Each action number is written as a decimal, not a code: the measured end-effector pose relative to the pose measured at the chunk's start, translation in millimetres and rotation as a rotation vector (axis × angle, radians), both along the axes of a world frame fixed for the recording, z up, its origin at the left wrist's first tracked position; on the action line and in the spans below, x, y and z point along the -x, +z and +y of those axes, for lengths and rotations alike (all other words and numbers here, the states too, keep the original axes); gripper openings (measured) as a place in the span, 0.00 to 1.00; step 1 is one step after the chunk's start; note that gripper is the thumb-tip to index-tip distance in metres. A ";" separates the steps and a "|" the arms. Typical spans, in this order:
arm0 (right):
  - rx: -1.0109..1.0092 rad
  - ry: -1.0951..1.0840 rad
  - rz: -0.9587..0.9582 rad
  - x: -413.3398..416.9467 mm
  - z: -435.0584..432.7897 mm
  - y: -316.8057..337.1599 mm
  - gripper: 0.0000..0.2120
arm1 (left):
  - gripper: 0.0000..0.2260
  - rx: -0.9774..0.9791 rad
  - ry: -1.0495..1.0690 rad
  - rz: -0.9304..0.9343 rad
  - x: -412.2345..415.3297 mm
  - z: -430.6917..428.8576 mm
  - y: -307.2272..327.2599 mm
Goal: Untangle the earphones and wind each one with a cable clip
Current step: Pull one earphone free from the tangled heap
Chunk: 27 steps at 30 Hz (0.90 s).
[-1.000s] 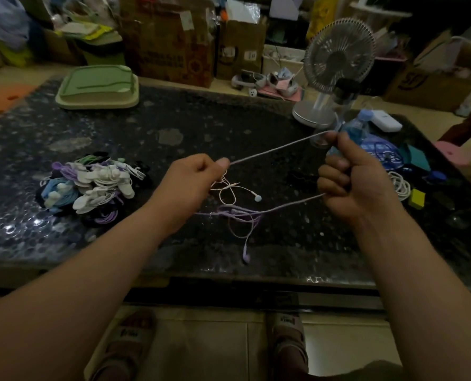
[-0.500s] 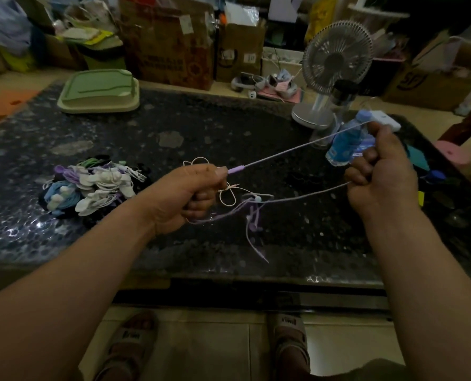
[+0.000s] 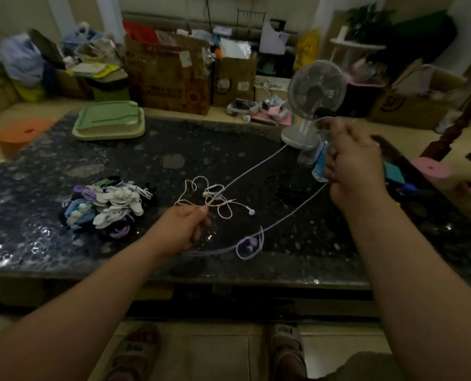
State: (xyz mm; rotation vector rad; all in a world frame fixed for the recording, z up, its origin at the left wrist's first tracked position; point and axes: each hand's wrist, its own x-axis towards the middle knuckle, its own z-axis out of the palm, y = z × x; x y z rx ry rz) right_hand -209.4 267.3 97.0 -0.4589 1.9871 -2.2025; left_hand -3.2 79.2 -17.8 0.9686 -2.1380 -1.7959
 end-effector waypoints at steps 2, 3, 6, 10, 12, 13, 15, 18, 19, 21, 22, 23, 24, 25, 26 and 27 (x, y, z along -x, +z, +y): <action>-0.020 0.091 -0.023 -14.4 -2.2 17.0 0.11 | 0.13 -0.169 0.028 0.121 -0.5 18.6 15.6; -0.032 0.150 -0.051 -24.0 -4.0 22.9 0.10 | 0.12 -0.231 0.018 0.191 1.4 29.0 25.1; -0.096 0.336 -0.125 -58.1 -7.2 41.3 0.11 | 0.11 -0.217 -0.145 0.319 8.5 57.4 65.4; -0.102 0.528 -0.136 -92.1 -5.7 55.7 0.13 | 0.11 -0.020 -0.368 0.291 7.3 88.1 103.7; -0.066 0.509 -0.115 -101.3 0.7 65.1 0.13 | 0.11 0.001 -0.323 0.321 2.0 91.5 111.1; -0.046 0.464 -0.107 -105.2 4.9 67.0 0.13 | 0.11 -0.022 -0.290 0.345 -0.3 91.3 113.7; -0.004 0.343 -0.121 -110.4 13.6 59.8 0.14 | 0.12 -0.051 -0.236 0.376 -1.8 85.0 116.8; -0.077 0.304 -0.114 -121.5 25.7 29.9 0.14 | 0.12 -0.109 -0.186 0.448 -2.4 76.5 124.1; -0.170 0.363 -0.081 -127.0 28.6 18.2 0.14 | 0.13 -0.130 -0.178 0.463 -2.6 75.1 125.8; -0.355 0.522 -0.016 -139.6 30.3 1.7 0.11 | 0.13 -0.186 -0.156 0.481 -3.3 72.0 127.8; -0.399 0.569 -0.012 -143.6 29.4 -3.6 0.09 | 0.13 -0.213 -0.143 0.483 -3.9 70.6 128.0; -0.397 0.574 -0.029 -145.9 27.9 -7.4 0.07 | 0.12 -0.235 -0.128 0.486 -4.5 69.2 127.1; -0.368 0.549 -0.058 -146.6 26.5 -10.7 0.07 | 0.13 -0.245 -0.110 0.489 -5.3 67.4 125.9; -0.339 0.501 -0.088 -147.1 26.4 -11.9 0.07 | 0.13 -0.242 -0.089 0.489 -5.7 65.1 123.7; -0.324 0.432 -0.096 -146.2 27.0 -13.7 0.08 | 0.13 -0.235 -0.060 0.483 -6.5 63.1 120.6; -0.322 0.348 -0.072 -144.0 28.1 -16.0 0.09 | 0.14 -0.228 -0.020 0.473 -7.3 60.9 117.8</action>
